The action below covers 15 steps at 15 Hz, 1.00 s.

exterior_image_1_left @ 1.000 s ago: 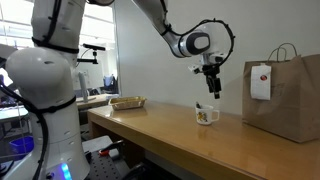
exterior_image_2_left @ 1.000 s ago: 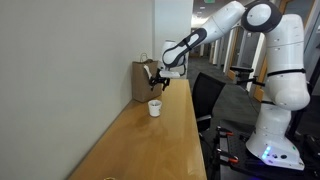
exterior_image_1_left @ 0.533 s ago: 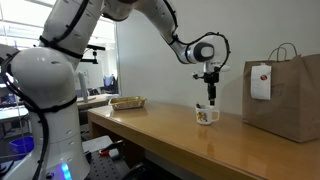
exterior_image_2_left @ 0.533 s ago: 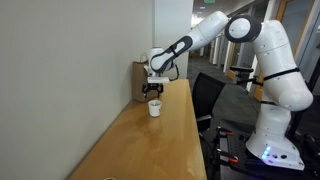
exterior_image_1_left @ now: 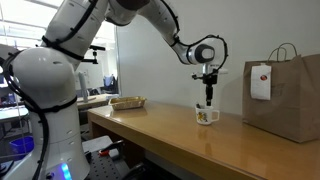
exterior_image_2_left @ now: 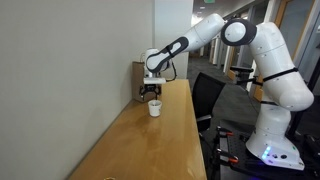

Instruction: Move the cup to the left

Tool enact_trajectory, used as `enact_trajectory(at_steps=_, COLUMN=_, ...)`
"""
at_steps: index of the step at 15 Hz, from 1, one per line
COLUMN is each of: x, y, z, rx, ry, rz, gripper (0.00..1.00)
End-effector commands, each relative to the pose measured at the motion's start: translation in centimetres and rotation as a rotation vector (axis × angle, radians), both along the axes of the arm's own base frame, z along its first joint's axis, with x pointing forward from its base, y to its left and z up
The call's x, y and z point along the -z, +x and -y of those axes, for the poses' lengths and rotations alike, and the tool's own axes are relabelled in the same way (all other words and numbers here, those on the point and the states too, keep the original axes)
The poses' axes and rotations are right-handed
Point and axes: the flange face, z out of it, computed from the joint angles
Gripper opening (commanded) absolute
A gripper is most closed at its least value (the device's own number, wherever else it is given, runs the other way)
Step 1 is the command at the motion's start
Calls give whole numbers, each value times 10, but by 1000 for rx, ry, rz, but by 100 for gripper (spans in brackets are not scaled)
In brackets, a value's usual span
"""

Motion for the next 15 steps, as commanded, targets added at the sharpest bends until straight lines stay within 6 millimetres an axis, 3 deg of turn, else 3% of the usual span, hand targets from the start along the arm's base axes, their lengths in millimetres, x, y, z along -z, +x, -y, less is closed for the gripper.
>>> enact_trajectory(at_steps=1, x=12, y=9, z=-5, rx=25, ry=33, rz=-25, gripper=100)
enact_trajectory(at_steps=4, x=29, y=14, z=-8, rx=22, ry=37, rz=-25, gripper=100)
enact_trajectory(at_steps=5, x=34, y=16, z=-8, rx=14, ry=51, rz=-21, gripper=94)
enact_trajectory(at_steps=6, x=37, y=18, z=-8, rx=12, ry=44, rz=-17, gripper=74)
enact_trajectory(at_steps=15, x=43, y=21, z=-13, rx=-27, ry=-23, rz=-12, gripper=4)
